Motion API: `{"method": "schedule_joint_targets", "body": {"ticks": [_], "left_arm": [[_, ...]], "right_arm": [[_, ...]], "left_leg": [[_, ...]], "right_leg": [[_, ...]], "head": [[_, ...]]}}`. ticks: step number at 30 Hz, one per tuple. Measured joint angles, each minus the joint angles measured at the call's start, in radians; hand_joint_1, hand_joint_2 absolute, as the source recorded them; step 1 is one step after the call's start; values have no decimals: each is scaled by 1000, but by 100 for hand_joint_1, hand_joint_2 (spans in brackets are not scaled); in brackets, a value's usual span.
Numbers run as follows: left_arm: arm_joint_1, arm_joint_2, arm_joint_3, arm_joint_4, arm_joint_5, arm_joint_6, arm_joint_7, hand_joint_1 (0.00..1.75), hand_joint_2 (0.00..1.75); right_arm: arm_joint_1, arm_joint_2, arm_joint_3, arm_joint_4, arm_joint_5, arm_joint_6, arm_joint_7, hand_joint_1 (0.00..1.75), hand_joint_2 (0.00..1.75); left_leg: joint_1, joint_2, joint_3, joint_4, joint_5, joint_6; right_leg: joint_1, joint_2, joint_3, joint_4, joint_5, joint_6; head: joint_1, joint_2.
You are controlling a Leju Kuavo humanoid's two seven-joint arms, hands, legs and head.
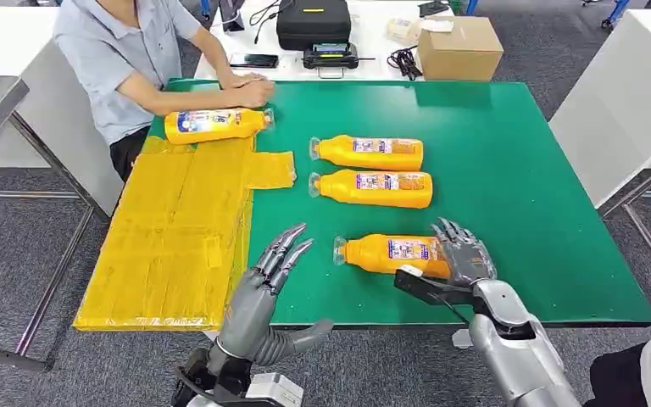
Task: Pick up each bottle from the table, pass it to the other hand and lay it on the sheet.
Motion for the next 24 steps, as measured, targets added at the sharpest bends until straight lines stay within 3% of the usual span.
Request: {"method": "schedule_joint_targets", "body": {"ticks": [1, 2, 3, 11, 24], "left_arm": [[0, -1, 0, 0, 0, -5, 1, 0, 175], [-1, -2, -1, 0, 0, -6, 2, 0, 175], [-2, -2, -3, 0, 0, -8, 2, 0, 175], [-18, -5, -24, 21, 21, -12, -15, 0, 175], [-32, -5, -39, 60, 50, -3, -28, 0, 175]], "right_arm": [[-2, 0, -5, 8, -17, 8, -11, 35, 175], [-5, -1, -10, 20, -40, 18, -26, 138, 175], [-9, -3, -15, 33, -58, 27, -40, 175, 175], [-46, -37, -26, 122, -168, 72, -122, 175, 175], [-9, -72, -46, 137, -359, 101, -221, 175, 175]], "left_leg": [[0, 0, 0, 0, 0, 0], [0, 0, 0, 0, 0, 0], [0, 0, 1, 0, 0, 0], [0, 1, 6, 0, -1, 1], [0, 1, 9, 0, -2, 1]], "right_leg": [[0, 0, 0, 0, 0, 0], [0, 0, 0, 0, 0, 0], [0, 0, 1, 0, 0, 0], [0, 0, 5, -1, 0, 0], [0, 0, 8, -1, -2, 2]], "head": [[0, 0], [0, 0], [0, 0], [0, 0], [0, 0]]}}
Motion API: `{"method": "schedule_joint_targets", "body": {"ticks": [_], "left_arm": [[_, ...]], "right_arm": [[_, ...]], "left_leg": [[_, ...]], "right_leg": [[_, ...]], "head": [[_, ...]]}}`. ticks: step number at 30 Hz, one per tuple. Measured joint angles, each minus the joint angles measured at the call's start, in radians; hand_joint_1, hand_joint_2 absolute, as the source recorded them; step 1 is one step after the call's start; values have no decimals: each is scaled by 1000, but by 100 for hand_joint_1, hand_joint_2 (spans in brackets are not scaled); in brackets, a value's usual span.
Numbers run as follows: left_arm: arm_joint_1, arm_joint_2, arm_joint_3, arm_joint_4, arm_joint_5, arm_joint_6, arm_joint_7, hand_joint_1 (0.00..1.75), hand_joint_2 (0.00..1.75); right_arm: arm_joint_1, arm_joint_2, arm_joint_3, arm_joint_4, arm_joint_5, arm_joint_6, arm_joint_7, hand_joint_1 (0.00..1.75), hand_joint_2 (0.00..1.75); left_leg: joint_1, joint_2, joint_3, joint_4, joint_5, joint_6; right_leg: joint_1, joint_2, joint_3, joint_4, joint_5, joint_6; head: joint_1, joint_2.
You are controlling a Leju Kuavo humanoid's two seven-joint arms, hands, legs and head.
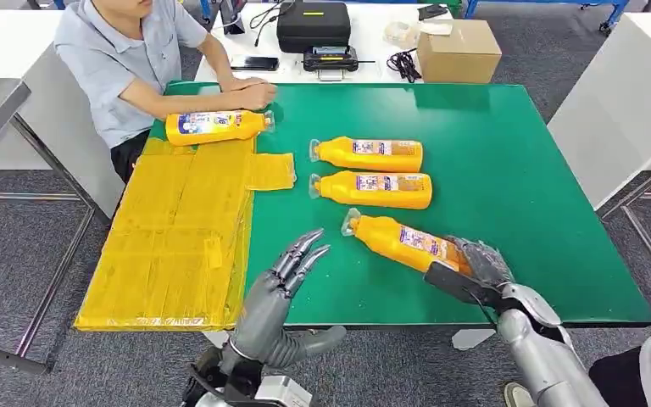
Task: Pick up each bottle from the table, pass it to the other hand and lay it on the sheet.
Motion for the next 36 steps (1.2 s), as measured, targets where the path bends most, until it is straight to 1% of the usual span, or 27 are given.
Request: {"method": "schedule_joint_targets", "body": {"ticks": [5, 9, 11, 13, 16, 20, 26, 31, 36], "left_arm": [[-1, 0, -2, 1, 7, 15, -2, 0, 175], [-1, 1, 0, 1, 64, 73, -26, 0, 175], [-1, 0, 2, 1, 136, 87, -34, 0, 175], [-1, -6, 11, 1, 241, 67, -35, 0, 175], [0, -17, 34, 16, 441, -30, -13, 0, 175], [-1, -30, 64, 69, 583, -120, 8, 0, 175], [-10, -39, 87, 158, 682, -206, 45, 0, 175], [-28, -50, 104, 223, 745, -221, 59, 0, 175], [-39, -58, 119, 249, 772, -219, 36, 0, 175]], "right_arm": [[19, 10, -20, -10, -65, -9, -41, 175, 175], [63, 47, -39, -66, -103, -34, -66, 175, 175], [92, 72, -53, -109, -122, -36, -74, 175, 175], [118, 97, -60, -151, -132, -39, -79, 175, 175], [163, 130, -70, -224, -164, -23, -102, 175, 175], [203, 153, -77, -305, -185, 8, -117, 175, 175], [208, 161, -77, -351, -213, 25, -150, 175, 175], [204, 180, -77, -371, -233, 25, -168, 175, 175], [196, 198, -77, -381, -240, 30, -168, 175, 175]], "left_leg": [[0, 0, 0, 0, 0, 0], [0, 0, -1, 0, 0, 0], [1, 0, -1, 0, 0, -1], [1, 1, -2, 0, 0, -1], [1, -1, -4, 0, 0, -1], [0, -1, -6, 0, 0, 0], [-1, -1, -8, 0, 0, 0], [-1, -1, -8, 0, 0, 0], [-1, -1, -9, 0, 0, 0]], "right_leg": [[0, 0, 1, 0, 0, 0], [0, 0, 0, 0, 0, 0], [1, 0, -1, 0, 0, 0], [1, 0, -2, 0, 0, 0], [0, 0, -2, 1, 0, 0], [0, 0, -4, 1, 0, 0], [-2, 0, -6, 1, 0, 0], [-2, 0, -6, 1, 0, 0], [-1, 0, -7, 1, 0, 0]], "head": [[0, 0], [0, 0], [0, 0], [0, 0], [0, 0], [0, 0], [0, 0], [0, 0], [0, 0]]}}
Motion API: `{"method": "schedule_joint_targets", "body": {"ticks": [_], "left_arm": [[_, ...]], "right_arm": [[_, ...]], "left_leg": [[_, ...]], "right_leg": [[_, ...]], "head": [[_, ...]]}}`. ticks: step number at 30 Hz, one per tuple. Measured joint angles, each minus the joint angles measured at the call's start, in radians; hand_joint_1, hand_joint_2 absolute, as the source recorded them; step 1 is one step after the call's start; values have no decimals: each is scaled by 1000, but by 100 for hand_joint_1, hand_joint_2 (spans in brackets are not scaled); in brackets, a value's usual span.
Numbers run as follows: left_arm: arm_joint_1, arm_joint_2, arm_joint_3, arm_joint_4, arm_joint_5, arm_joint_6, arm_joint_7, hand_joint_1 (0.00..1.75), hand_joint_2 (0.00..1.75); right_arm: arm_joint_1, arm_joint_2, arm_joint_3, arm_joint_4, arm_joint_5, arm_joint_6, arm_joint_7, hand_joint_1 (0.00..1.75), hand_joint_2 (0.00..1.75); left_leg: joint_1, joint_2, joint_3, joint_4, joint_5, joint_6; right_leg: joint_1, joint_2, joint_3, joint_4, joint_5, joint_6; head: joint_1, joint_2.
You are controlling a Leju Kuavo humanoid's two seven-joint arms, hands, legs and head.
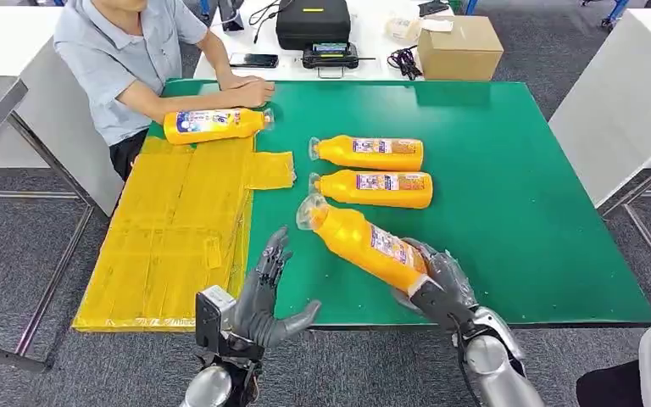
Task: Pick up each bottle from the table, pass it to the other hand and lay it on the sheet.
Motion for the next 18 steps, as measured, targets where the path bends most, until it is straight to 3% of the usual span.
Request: {"method": "schedule_joint_targets", "body": {"ticks": [18], "left_arm": [[-83, -25, 10, 72, 145, -55, -59, 0, 175]], "right_arm": [[-127, 92, 124, 132, 18, 5, -10, 175, 175]], "left_leg": [[0, 0, -1, 0, 1, 0]], "right_leg": [[0, 0, -1, 0, 0, 0]], "head": [[0, 0]]}}
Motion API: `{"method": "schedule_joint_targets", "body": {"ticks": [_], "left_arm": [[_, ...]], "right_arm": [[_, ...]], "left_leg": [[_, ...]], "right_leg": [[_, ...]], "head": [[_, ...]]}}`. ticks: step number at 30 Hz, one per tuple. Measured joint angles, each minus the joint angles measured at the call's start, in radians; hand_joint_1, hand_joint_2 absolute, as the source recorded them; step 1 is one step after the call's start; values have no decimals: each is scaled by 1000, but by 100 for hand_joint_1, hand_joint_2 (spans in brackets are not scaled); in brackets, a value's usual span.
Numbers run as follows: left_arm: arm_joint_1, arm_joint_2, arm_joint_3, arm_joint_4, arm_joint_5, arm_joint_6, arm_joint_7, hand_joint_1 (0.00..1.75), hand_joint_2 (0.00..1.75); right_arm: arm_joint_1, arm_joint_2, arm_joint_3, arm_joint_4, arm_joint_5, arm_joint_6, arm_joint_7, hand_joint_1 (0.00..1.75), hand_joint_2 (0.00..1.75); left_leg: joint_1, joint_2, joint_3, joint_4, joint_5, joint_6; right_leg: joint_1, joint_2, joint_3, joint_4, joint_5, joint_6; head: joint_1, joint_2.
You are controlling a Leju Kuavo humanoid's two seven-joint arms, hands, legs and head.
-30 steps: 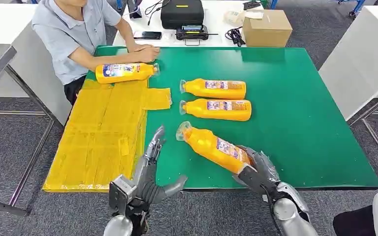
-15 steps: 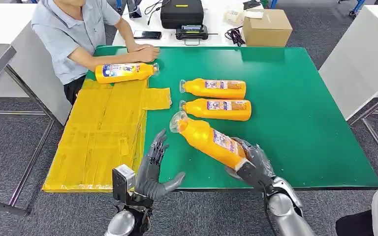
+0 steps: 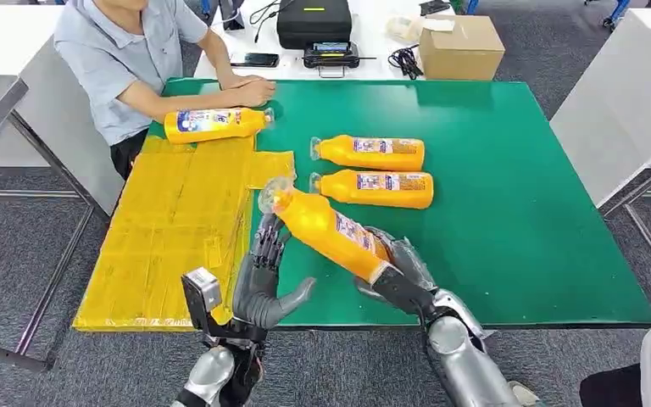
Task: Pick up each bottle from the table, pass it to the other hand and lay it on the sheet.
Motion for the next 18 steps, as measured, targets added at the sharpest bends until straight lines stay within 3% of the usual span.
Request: {"method": "schedule_joint_targets", "body": {"ticks": [18], "left_arm": [[-79, -16, -7, 120, 141, 2, 38, 0, 175]], "right_arm": [[-47, 64, 99, 80, -19, -15, -51, 175, 175]], "left_leg": [[0, 0, -1, 0, 0, 0]], "right_leg": [[0, 0, -1, 0, 0, 0]], "head": [[0, 0]]}}
